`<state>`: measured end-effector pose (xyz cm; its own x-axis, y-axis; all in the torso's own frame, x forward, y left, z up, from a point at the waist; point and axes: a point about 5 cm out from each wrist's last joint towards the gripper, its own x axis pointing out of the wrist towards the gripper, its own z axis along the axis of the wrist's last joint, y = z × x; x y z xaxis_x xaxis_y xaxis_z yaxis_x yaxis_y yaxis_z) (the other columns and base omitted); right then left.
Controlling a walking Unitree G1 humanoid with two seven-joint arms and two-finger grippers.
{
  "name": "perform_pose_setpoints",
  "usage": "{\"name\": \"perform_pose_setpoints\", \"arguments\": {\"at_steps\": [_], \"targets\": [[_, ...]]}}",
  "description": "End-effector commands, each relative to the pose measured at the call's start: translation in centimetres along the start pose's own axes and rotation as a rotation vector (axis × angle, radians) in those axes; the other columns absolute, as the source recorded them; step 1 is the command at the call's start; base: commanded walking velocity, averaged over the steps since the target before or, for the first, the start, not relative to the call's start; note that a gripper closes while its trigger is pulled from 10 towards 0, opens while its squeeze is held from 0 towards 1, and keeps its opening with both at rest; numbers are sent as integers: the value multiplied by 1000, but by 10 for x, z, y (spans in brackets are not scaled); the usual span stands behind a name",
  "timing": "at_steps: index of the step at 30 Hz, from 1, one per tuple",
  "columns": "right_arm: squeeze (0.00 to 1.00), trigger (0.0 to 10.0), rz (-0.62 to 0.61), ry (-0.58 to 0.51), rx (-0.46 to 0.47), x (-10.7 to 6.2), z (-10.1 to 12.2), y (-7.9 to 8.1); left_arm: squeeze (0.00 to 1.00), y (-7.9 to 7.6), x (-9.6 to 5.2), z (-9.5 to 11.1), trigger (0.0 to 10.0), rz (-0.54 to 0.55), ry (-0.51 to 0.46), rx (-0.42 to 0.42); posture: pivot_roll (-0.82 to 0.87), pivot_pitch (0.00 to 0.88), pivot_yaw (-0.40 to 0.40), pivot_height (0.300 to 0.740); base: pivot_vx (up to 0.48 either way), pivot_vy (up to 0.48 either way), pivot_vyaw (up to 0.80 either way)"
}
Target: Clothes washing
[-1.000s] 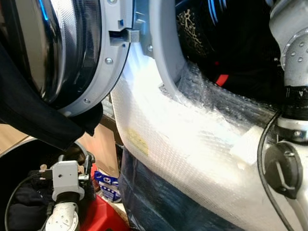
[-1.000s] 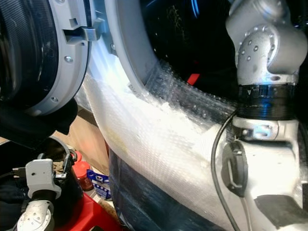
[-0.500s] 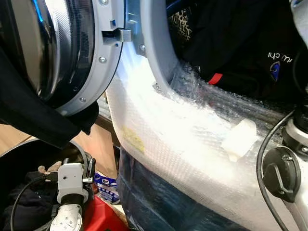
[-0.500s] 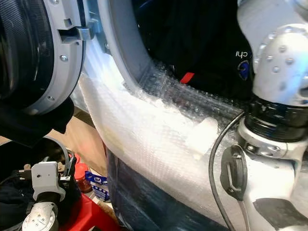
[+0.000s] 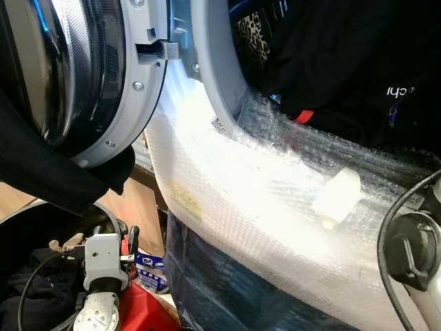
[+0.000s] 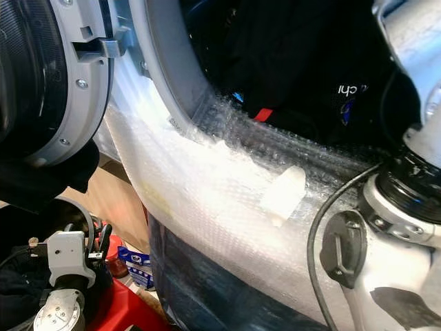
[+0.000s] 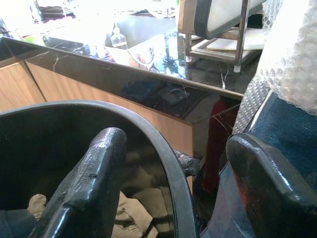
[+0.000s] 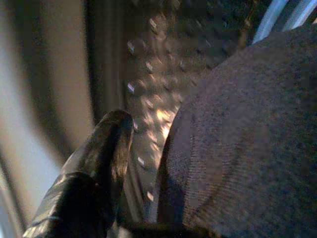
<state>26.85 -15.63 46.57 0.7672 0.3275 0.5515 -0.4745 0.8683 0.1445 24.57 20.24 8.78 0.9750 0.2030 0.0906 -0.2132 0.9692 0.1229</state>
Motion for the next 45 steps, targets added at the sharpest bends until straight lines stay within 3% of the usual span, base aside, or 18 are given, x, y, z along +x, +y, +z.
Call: {"name": "perform_pose_setpoints", "arguments": {"at_steps": [1, 3, 5, 8, 9, 12, 17, 20, 26, 32, 36, 37, 39, 40, 45], "targets": [[0, 10000, -78, 39, -96, -5, -4, -10, 0, -1, -5, -15, 10000, -16, 75, 20, -42, 116, -67, 740, 0, 0, 0], [0, 10000, -204, 143, -232, -5, -22, -27, 0, -3, -5, -16, 10000, -28, 83, 18, -39, 114, -67, 740, 0, 0, 0], [0, 10000, -290, 163, -233, -4, -29, -41, 0, -4, -5, -16, 10000, -31, 84, 19, -33, 114, -67, 740, 0, 0, 0], [0, 10000, -414, 190, -321, -7, -30, -63, 0, -5, -5, -16, 10000, -33, 84, 18, -21, 113, -73, 740, 0, 0, 0], [1000, 10000, -501, 181, -392, -11, -24, -77, 0, -5, -5, -17, 10000, -33, 85, 18, -21, 114, -75, 740, 0, 0, 0], [1000, 10000, -572, 148, -391, -17, -11, -86, 0, -4, -6, -18, 10000, -28, 92, 18, -25, 118, -77, 740, 0, 0, 0], [1000, 10000, -568, 120, -391, -22, 4, -82, 0, -4, -8, -20, 10000, -30, 102, 19, -42, 124, -74, 740, 0, 0, 0], [1000, 10000, -462, 77, -321, -26, 19, -69, 0, -7, -8, -21, 10000, -43, 107, 16, -56, 125, -72, 740, 0, 0, 0], [1000, 10000, -256, 52, -185, -34, 26, -50, 0, -8, -6, -21, 10000, -50, 106, 15, -69, 127, -69, 740, 0, 0, 0], [1000, 10000, -217, 64, -151, -39, 29, -44, 0, -7, -6, -22, 10000, -50, 109, 16, -77, 127, -74, 740, 0, 0, 0], [1000, 10000, -214, 139, -169, -48, 21, -47, 0, -8, -6, -23, 10000, -49, 113, 12, -79, 132, -77, 740, 0, 0, 0], [698, 10000, -193, 148, -183, -48, 18, -45, 0, -9, -6, -23, 10000, -49, 113, 11, -76, 132, -78, 740, 0, 0, 0], [698, 10000, -177, 155, -192, -49, 16, -44, 0, -9, -6, -24, 10000, -50, 113, 10, -76, 132, -78, 740, 0, 0, 0], [0, 10000, -126, 168, -189, -48, 10, -37, 0, -9, -6, -24, 10000, -51, 114, 9, -73, 131, -77, 740, 0, 0, 0], [0, 10000, -97, 200, -210, -44, 1, -29, 0, -9, -6, -25, 10000, -49, 116, 9, -74, 127, -79, 740, 0, 0, 0]]}}
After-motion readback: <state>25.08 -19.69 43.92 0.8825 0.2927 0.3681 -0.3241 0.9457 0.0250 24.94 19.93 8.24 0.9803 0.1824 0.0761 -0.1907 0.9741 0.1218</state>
